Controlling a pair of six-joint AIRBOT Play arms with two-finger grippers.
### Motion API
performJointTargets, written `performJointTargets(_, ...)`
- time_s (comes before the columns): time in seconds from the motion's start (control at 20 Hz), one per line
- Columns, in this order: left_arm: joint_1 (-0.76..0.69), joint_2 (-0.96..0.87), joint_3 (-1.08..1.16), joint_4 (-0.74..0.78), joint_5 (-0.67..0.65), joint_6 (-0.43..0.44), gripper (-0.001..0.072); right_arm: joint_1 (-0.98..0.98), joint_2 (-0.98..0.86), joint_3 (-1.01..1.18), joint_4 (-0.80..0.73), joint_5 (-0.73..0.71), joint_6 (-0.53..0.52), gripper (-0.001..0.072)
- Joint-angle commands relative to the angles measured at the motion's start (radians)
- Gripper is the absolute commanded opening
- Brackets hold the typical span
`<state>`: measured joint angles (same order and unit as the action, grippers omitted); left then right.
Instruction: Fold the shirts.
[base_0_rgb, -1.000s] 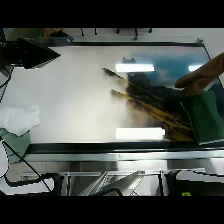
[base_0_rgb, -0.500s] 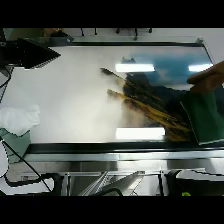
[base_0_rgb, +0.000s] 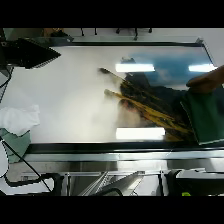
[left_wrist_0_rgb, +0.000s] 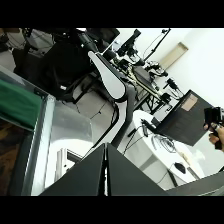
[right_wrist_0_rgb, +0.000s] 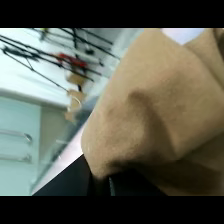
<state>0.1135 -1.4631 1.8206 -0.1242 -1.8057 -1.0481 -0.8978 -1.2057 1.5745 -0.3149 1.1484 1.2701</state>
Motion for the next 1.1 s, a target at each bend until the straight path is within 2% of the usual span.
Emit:
performJointTargets(0.0,-0.003,0.000,-0.001,0.002,0.000,0.011,0.0015,-0.011,0.021,-0.003,-0.152,0.110,0.144,0.0025)
performJointTargets(0.15,-0.005,0.000,-0.001,0.001,-0.012,0.011,0.0015,-0.055,0.087,-0.002,-0.212,0.133,0.272,0.0025)
performJointTargets(0.3,-0.005,0.000,-0.001,0.002,-0.018,0.011,0.0015,-0.105,0.153,-0.003,-0.268,0.187,0.348,0.0025)
performJointTargets(0.5,-0.005,0.000,-0.001,0.002,-0.039,0.011,0.0015,-0.124,0.215,-0.003,-0.603,0.372,0.501,0.0025)
performJointTargets(0.65,-0.005,0.000,-0.001,0.039,-0.048,0.011,0.0015,-0.124,0.237,-0.019,-0.877,0.521,0.514,0.0026)
performJointTargets(0.8,-0.005,0.000,-0.001,0.163,-0.047,0.011,0.0015,-0.124,0.238,-0.071,-1.117,0.623,0.510,0.0030)
performJointTargets(0.85,-0.005,0.000,-0.001,0.194,-0.048,0.011,0.0015,-0.124,0.237,-0.091,-1.168,0.632,0.510,0.0059)
performJointTargets(0.9,-0.005,0.000,-0.001,0.212,-0.047,0.011,0.0015,-0.124,0.234,-0.106,-1.188,0.632,0.509,0.0265)
performJointTargets(0.95,-0.005,0.000,-0.001,0.211,-0.047,0.011,0.0015,-0.124,0.229,-0.111,-1.199,0.632,0.501,0.0512)
performJointTargets(1.0,-0.005,0.000,-0.001,0.210,-0.046,0.011,0.0015,-0.124,0.224,-0.110,-1.199,0.631,0.490,0.0560)
performJointTargets(1.05,-0.005,0.000,-0.001,0.209,-0.046,0.011,0.0015,-0.123,0.220,-0.108,-1.193,0.628,0.488,0.0560)
